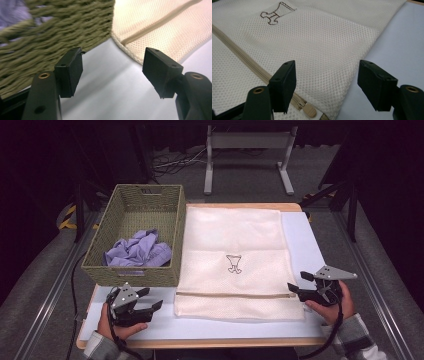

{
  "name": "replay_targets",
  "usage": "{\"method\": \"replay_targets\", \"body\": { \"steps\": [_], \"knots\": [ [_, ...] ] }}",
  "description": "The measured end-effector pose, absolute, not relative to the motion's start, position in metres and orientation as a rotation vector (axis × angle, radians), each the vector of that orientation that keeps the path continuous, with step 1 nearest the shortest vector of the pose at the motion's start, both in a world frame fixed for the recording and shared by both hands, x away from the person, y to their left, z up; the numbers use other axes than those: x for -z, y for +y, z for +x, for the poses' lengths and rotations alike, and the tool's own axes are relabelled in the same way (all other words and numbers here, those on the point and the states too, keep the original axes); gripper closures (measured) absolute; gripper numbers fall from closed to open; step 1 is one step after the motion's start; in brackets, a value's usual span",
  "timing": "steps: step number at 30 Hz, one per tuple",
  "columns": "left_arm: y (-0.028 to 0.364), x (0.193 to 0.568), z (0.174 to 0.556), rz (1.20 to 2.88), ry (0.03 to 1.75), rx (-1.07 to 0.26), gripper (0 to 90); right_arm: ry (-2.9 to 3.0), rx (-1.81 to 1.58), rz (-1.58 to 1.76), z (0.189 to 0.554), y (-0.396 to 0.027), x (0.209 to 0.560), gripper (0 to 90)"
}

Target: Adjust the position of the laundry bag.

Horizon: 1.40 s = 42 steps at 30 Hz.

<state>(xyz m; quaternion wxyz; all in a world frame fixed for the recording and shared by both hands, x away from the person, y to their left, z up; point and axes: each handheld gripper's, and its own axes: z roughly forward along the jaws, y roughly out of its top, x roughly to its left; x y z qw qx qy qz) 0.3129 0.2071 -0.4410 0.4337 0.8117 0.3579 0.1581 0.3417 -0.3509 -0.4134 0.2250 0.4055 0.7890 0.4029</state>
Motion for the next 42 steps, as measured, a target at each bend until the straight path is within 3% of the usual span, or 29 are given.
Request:
{"method": "replay_targets", "body": {
  "steps": [8, 19, 27, 30, 34, 37, 40, 41, 42],
  "knots": [
    [0.186, 0.445, 0.32, 2.062, 0.881, -0.333, 34.2, 2.196, -1.083, 1.153, 0.349, -0.35, 0.424, 36.3],
    [0.165, 0.452, 0.33, 2.118, 0.888, -0.276, 46.6, 2.222, -1.006, 1.177, 0.373, -0.345, 0.437, 39.0],
    [0.153, 0.457, 0.336, 2.147, 0.899, -0.28, 44.6, 2.202, -0.992, 1.233, 0.402, -0.345, 0.442, 39.1],
    [0.151, 0.456, 0.338, 2.152, 0.906, -0.292, 48.8, 2.196, -0.998, 1.26, 0.408, -0.345, 0.441, 37.4],
    [0.15, 0.455, 0.339, 2.164, 0.907, -0.309, 61.3, 2.206, -0.965, 1.291, 0.413, -0.344, 0.44, 40.0],
    [0.15, 0.455, 0.339, 2.168, 0.906, -0.312, 65.6, 2.221, -0.946, 1.283, 0.413, -0.343, 0.438, 54.3],
    [0.148, 0.455, 0.339, 2.167, 0.91, -0.311, 68.6, 2.234, -0.946, 1.272, 0.412, -0.342, 0.438, 59.8],
    [0.148, 0.455, 0.339, 2.169, 0.909, -0.319, 72.1, 2.252, -0.958, 1.259, 0.412, -0.341, 0.437, 72.7],
    [0.148, 0.454, 0.339, 2.172, 0.908, -0.32, 72.1, 2.252, -0.958, 1.259, 0.412, -0.341, 0.437, 72.7]
  ]
}}
